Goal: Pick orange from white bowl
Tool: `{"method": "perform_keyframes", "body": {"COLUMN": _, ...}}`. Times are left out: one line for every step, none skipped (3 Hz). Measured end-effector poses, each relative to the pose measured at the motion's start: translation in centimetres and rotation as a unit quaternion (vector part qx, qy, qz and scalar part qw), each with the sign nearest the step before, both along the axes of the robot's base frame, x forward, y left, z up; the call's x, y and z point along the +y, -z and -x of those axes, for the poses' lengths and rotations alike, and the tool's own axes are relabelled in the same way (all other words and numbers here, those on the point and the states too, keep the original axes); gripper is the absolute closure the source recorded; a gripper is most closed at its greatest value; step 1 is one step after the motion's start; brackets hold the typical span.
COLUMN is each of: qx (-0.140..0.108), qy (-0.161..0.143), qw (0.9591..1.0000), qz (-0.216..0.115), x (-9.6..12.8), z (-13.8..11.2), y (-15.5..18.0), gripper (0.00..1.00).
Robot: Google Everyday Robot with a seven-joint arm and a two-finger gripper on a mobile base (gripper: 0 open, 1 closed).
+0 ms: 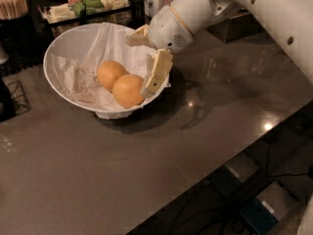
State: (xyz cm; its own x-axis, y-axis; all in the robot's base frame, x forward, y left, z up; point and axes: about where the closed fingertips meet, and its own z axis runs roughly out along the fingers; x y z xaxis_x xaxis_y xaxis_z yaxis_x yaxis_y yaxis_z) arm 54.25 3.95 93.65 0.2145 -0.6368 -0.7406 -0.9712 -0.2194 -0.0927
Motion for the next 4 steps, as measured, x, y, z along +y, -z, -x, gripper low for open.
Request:
{"method": "perform_keyframes", "body": {"qx": 0.000, "qy": 0.000, "qw": 1.0000, "qz": 0.001, "x": 0.1, "z": 0.0, "y": 0.1, "gripper": 0.00}}
{"method": "perform_keyframes", "body": {"qx": 0.006, "qy": 0.014, "qw": 0.9999, "qz": 0.003, "x": -0.5, "z": -0.5, "y": 0.9, "gripper": 0.07}}
{"method": "perform_keyframes", "body": {"qx": 0.013, "qy": 0.032, "qw": 0.9994, "qz": 0.010, "x": -1.0, "z": -1.4, "y": 2.0, "gripper": 0.30}}
{"method": "perform_keyframes", "body": {"qx": 0.013, "qy": 0.032, "qw": 0.9994, "qz": 0.010, "x": -1.0, "z": -1.4, "y": 2.0, "gripper": 0.26}}
